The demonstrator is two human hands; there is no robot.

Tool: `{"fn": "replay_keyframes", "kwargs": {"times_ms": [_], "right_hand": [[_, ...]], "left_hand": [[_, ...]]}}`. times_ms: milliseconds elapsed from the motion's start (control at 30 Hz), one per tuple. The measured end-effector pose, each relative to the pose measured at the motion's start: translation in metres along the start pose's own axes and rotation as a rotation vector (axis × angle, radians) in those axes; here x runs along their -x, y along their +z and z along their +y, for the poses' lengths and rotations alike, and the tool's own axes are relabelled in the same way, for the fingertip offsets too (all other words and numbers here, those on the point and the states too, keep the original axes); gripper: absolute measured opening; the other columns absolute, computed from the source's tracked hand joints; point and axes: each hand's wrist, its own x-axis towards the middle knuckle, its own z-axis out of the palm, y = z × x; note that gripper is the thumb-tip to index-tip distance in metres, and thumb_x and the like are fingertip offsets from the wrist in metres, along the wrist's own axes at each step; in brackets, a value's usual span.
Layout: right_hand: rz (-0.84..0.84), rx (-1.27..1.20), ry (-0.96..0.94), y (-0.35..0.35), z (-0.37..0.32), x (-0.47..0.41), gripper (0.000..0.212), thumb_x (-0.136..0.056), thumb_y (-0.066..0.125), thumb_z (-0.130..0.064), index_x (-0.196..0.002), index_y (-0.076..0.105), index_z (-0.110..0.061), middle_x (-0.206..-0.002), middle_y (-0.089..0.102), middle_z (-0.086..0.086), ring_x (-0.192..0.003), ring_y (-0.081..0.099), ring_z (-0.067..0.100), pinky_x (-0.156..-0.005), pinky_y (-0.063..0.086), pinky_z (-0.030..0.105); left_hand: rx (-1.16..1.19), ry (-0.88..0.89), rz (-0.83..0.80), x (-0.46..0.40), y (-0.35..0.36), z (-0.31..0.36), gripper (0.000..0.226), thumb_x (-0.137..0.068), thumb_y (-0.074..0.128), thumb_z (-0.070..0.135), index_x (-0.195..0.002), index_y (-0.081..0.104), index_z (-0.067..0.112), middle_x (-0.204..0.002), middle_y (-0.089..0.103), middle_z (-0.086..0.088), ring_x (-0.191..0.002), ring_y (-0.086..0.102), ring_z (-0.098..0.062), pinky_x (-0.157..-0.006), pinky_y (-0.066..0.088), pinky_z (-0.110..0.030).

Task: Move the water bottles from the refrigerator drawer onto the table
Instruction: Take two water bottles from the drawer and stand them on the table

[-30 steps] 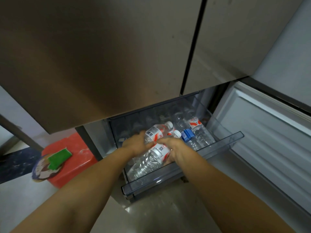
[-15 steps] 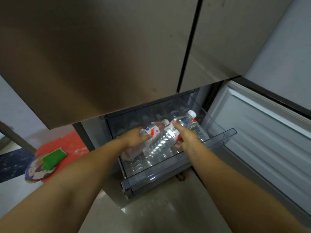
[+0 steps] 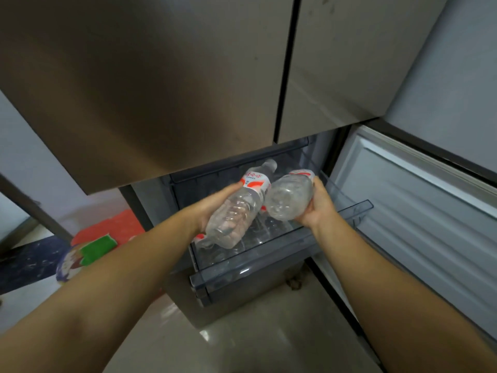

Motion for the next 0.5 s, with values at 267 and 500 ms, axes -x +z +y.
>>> {"fn": "replay_keyframes", "kwargs": {"times_ms": [267,500], "right_hand": [[-0.232,0.09,0.021,-0.021,-0.002,0.018,0.05,-0.088,0.054,-0.056,-0.101,0.065,-0.01,-0.083,0.066,0.013,-0.064,0.068,0.026,-0.055,0.057,0.035],[-0.405,0.402,0.055,-0.052,-0.006,0.054,0.046,-0.085,0.064,-0.049,-0.11,0.066,-0.011,-0.081,0.072,0.008,-0.076,0.07,0.023,-0.072,0.057,0.036]], "left_hand": [[0.213,0.076,-0.003,0.029,0.032,-0.03,0.053,-0.078,0.063,0.045,-0.114,0.06,0.006,-0.088,0.069,-0.011,-0.07,0.068,-0.02,-0.066,0.059,-0.03],[0.396,0.261,0.095,0.052,0.083,-0.087,0.054,-0.078,0.065,0.048,-0.116,0.059,0.009,-0.083,0.07,-0.009,-0.07,0.069,-0.021,-0.066,0.059,-0.033]]}}
